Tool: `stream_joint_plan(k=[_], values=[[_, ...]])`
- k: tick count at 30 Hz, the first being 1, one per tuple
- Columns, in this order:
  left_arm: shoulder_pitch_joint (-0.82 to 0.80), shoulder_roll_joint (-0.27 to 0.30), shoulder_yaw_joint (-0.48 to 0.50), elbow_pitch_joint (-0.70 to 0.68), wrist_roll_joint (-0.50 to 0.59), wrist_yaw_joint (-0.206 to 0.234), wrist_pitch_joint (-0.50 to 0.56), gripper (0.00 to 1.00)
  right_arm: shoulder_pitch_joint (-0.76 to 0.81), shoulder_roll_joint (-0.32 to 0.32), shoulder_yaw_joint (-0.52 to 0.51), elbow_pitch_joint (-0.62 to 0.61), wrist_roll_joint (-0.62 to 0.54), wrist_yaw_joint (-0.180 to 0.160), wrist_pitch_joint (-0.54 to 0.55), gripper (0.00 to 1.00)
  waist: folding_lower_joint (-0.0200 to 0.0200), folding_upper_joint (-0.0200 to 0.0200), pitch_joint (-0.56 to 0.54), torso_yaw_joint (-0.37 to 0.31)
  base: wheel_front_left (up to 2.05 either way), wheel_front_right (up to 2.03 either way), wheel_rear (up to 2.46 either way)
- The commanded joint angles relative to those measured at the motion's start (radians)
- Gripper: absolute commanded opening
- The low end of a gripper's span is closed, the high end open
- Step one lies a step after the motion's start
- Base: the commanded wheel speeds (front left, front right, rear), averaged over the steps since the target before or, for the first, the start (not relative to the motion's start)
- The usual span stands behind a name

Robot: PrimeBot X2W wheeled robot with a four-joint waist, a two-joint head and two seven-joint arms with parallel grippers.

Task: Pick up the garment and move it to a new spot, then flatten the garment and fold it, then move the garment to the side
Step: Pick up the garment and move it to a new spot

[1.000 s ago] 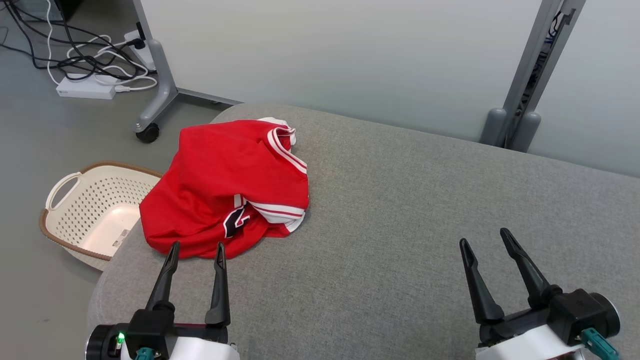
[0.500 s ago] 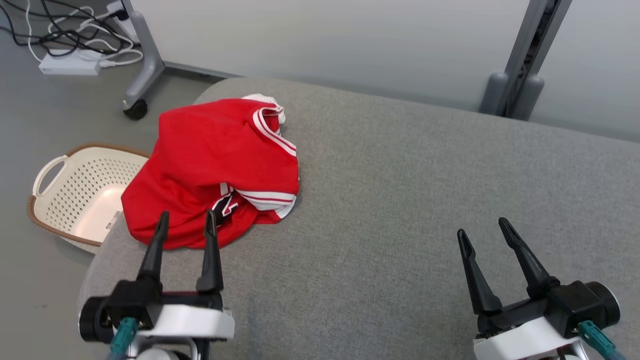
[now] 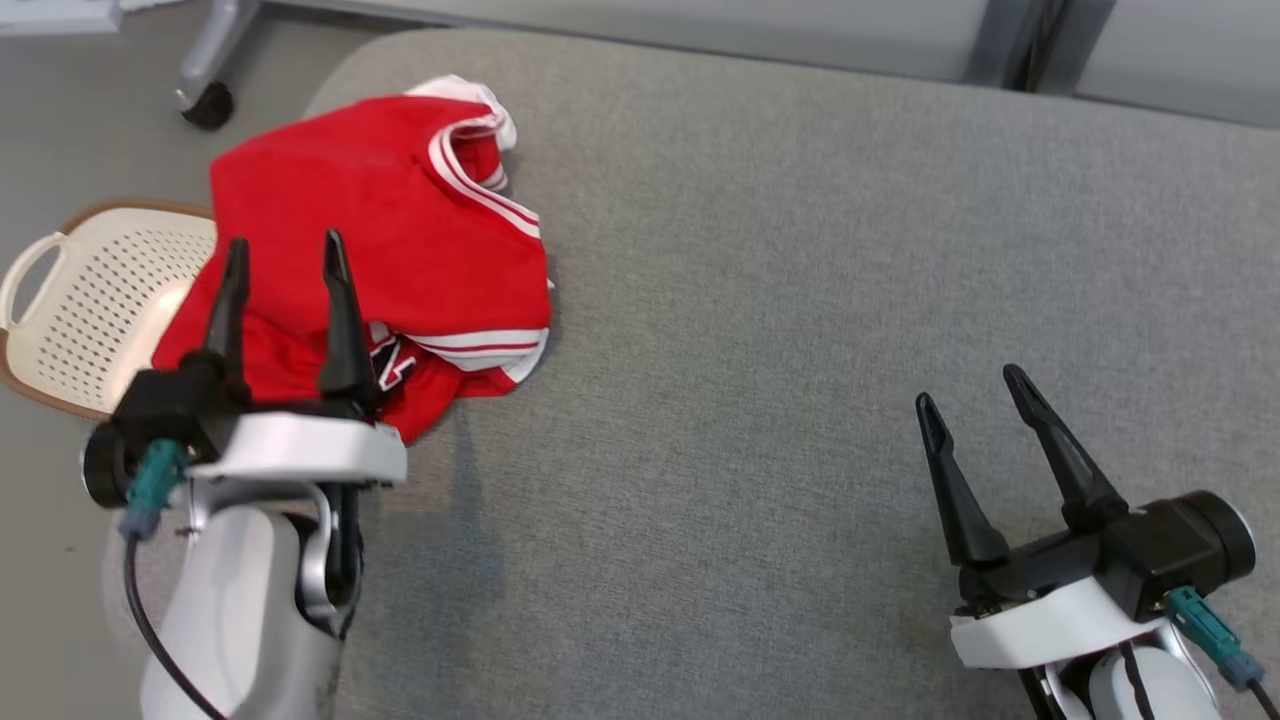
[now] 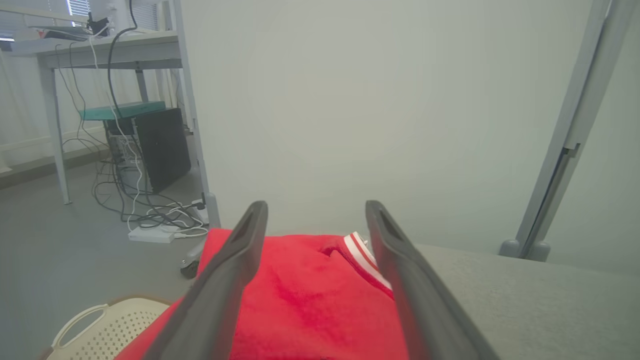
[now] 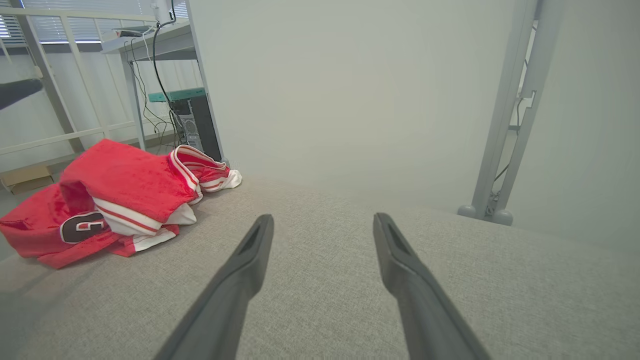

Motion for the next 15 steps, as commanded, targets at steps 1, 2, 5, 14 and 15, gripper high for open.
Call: stream_joint_plan(k=[1,2,5,14,15], values=[[-0.036,0.011,0.012,0.025,0.005,-0.007,-0.004,1.0,-0.018,-0.011,0.0,-0.005,0.002,0.0,-0.007,1.0,0.0,0.0,0.047,-0.024,0.0,0.0,0.0],[-0.064,0.017,0.023,0.055,0.005,-0.01,-0.004,1.0,-0.027,-0.014,0.001,-0.003,0.003,0.0,-0.007,1.0,0.0,0.0,0.061,-0.03,0.0,0.0,0.0],[-0.146,0.035,0.045,0.14,0.016,0.002,-0.004,1.0,-0.044,-0.017,-0.011,0.0,0.01,0.0,-0.007,1.0,0.0,0.0,0.092,-0.044,0.0,0.0,0.0],[-0.342,0.085,0.121,0.402,-0.066,0.004,0.081,1.0,-0.062,-0.022,-0.01,0.002,0.008,0.0,-0.007,1.0,0.0,0.0,0.136,-0.072,0.0,0.0,0.0],[-0.36,0.096,0.123,0.427,-0.069,0.004,0.098,1.0,-0.063,-0.021,-0.008,0.003,0.008,0.0,-0.007,1.0,0.0,0.0,0.137,-0.074,0.0,0.0,0.0]])
